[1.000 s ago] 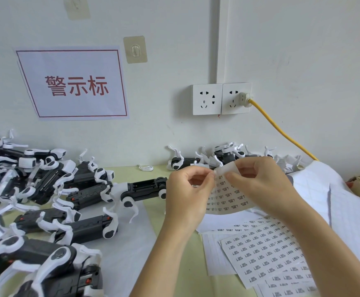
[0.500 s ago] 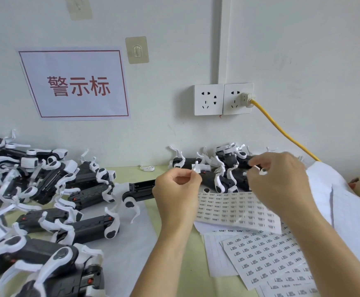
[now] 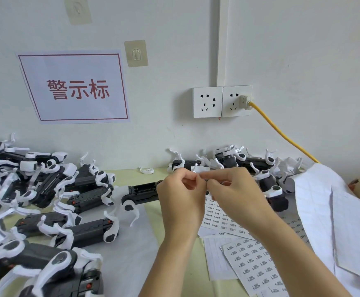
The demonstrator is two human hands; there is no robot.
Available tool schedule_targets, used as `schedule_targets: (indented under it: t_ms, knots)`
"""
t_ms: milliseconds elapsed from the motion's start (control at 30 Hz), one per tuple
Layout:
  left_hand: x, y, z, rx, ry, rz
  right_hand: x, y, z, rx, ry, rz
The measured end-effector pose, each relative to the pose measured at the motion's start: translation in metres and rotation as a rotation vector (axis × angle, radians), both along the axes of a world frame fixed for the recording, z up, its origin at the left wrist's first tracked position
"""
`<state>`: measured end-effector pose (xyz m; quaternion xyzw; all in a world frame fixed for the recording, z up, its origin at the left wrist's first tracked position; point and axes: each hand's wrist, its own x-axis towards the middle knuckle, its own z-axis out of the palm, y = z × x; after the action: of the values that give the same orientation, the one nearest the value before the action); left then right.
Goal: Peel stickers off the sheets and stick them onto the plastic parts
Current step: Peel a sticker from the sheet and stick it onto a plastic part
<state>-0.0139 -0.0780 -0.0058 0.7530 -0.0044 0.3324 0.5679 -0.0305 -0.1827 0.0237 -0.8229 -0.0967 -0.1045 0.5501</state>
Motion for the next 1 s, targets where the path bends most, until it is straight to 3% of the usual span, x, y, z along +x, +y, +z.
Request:
schedule_targets:
  t_ms: [200,300,433,533,633,867,1000]
  knots:
    - [0.001,0.005,-0.002,0.192,-0.055,-0.142,0.007,-0.004,-0.006,0.060,-0.062,-0.117]
    - [0.004,0.016,-0.002,0.324,-0.031,-0.062,0.013,-0.012,-0.009,0.104,-0.058,-0.245]
    - [0.011,0.048,-0.007,0.643,0.266,0.268,0.016,-0.025,-0.009,0.173,0.033,-0.220]
    - [0.011,0.066,-0.010,0.748,0.584,0.277,0.017,-0.029,-0.007,0.179,0.069,-0.169]
    - [0.012,0.072,-0.015,0.803,0.643,0.336,0.016,-0.030,-0.007,0.149,0.081,-0.103]
    - [0.009,0.067,-0.009,0.782,0.504,0.500,0.016,-0.029,-0.008,0.112,0.074,-0.038]
    - [0.009,0.060,-0.001,0.376,0.391,0.271,0.015,-0.028,-0.008,0.090,0.017,-0.030]
